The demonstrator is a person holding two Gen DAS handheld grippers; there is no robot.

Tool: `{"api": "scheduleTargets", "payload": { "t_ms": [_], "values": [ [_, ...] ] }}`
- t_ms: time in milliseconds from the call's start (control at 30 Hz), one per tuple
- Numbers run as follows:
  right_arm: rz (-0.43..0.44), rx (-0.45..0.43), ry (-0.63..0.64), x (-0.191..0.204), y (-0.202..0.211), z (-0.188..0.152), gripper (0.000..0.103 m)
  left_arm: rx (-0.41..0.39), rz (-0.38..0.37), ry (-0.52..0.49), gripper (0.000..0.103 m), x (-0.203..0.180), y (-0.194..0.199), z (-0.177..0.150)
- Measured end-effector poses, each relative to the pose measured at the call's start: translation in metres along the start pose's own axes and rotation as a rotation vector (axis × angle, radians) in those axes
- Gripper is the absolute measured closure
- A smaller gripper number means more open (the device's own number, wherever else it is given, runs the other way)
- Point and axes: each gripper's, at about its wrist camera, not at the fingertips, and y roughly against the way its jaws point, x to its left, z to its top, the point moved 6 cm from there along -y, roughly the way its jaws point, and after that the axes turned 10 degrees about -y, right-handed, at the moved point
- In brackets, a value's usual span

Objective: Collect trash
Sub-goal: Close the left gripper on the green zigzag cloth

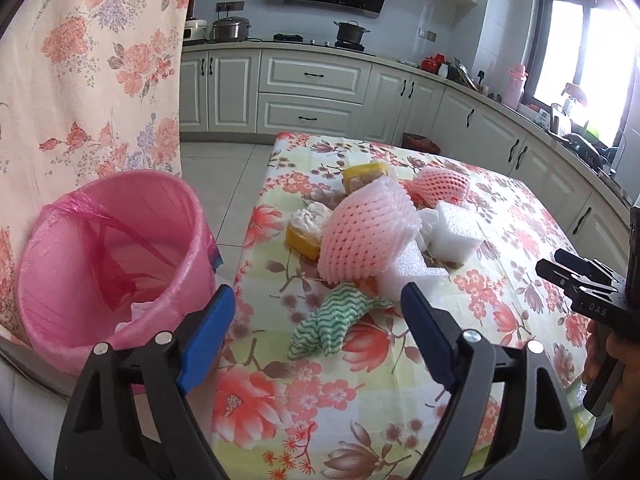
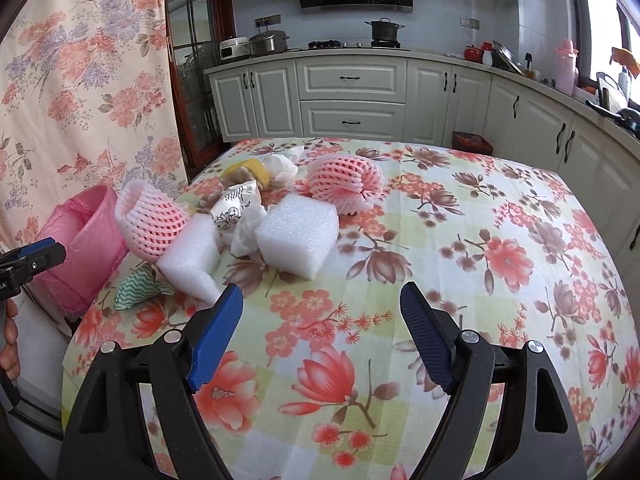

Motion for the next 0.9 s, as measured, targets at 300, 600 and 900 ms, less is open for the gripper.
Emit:
{"api": "scheduleTargets", "payload": {
  "t_ms": [300,600,900],
  "values": [
    [-0.024,0.023,-0.046,-0.020,-0.018,-0.006,0.026,0.065,-0.050,-0.043,0.032,-0.022,-0.035,-0.010],
    [-0.031,0.057,-0.054,-0.021,-0.039,-0.013,0.025,0.138,-0.075,-0.086,0.043,-0.035,-0.076,-0.017],
    [-0.026,0.070,-0.053,-0.015,-0.052,-0.008,0.023,0.195,-0.072,-0.106,0.066,-0.032,-0.099,-0.027]
  ]
}}
